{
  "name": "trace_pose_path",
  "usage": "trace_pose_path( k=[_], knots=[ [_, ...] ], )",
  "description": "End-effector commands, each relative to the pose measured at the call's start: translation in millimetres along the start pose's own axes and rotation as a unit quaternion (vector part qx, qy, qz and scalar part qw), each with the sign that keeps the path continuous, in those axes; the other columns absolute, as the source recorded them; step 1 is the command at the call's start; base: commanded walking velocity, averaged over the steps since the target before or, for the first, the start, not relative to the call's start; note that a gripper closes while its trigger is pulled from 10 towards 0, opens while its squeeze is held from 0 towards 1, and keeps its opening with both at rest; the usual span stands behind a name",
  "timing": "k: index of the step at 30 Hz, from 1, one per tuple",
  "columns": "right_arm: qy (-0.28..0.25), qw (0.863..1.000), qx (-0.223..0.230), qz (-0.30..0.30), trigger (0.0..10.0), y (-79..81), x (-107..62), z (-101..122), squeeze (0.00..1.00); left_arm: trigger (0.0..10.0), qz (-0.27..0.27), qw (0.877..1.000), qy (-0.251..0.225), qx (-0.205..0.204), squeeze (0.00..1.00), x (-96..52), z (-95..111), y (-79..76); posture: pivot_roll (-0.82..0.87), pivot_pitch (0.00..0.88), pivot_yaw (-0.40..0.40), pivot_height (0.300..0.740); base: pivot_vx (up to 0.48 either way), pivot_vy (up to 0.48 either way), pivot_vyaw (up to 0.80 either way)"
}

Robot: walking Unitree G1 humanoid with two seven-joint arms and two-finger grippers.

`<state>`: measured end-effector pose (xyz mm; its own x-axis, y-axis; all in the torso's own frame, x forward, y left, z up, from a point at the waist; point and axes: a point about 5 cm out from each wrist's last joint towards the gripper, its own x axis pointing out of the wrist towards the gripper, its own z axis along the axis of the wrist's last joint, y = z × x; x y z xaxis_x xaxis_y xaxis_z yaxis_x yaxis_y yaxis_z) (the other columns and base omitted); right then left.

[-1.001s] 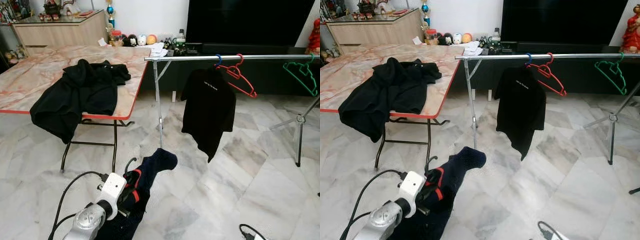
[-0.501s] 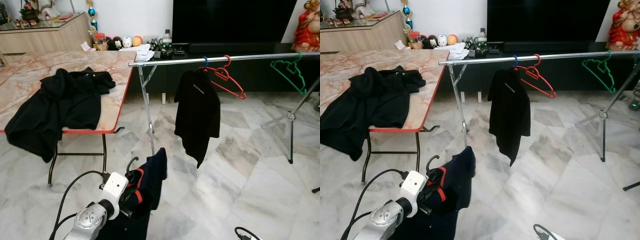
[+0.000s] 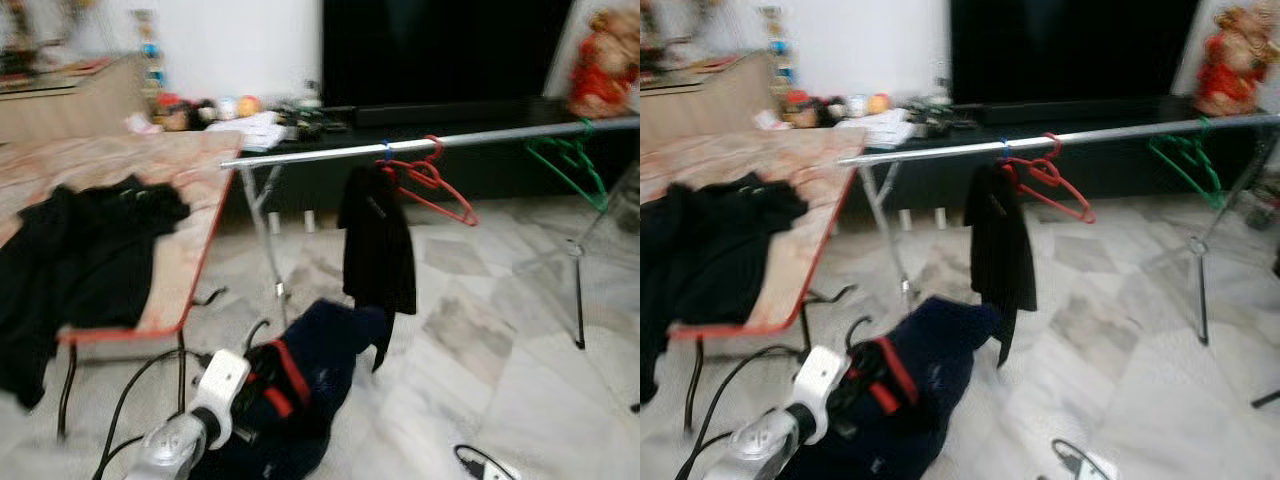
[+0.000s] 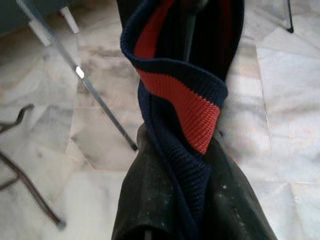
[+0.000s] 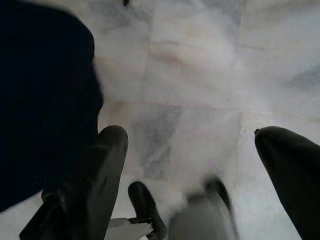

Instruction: Hang hanger

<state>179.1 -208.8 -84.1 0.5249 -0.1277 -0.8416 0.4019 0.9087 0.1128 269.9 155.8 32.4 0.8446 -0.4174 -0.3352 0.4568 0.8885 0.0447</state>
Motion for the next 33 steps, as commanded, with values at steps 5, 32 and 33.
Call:
trace_pose_path(
  k=[5, 32, 33],
  knots=[
    [0.008, 1.000, -0.009, -0.013, 10.0, -8.1, -0.7, -1, 0.00, 10.0, 0.025, 0.999, -0.017, 0.009, 0.00, 8.1, 11, 0.9, -0.04, 0.000, 0.082, 0.740, 0.252, 0.000, 0.00],
    [-0.002, 0.999, -0.049, -0.001, 10.0, -6.2, -0.2, 4, 0.00, 10.0, 0.066, 0.998, -0.012, -0.021, 0.00, 8.7, 9, 7.4, -0.03, 0.000, 0.076, 0.740, 0.000, -0.302, 0.12],
    [-0.003, 0.999, -0.049, -0.001, 10.0, -6.2, -0.2, 4, 0.00, 10.0, 0.066, 0.997, -0.012, -0.022, 0.00, 8.6, 9, 7.4, -0.03, 0.000, 0.076, 0.740, 0.000, -0.480, 0.00]
  ],
)
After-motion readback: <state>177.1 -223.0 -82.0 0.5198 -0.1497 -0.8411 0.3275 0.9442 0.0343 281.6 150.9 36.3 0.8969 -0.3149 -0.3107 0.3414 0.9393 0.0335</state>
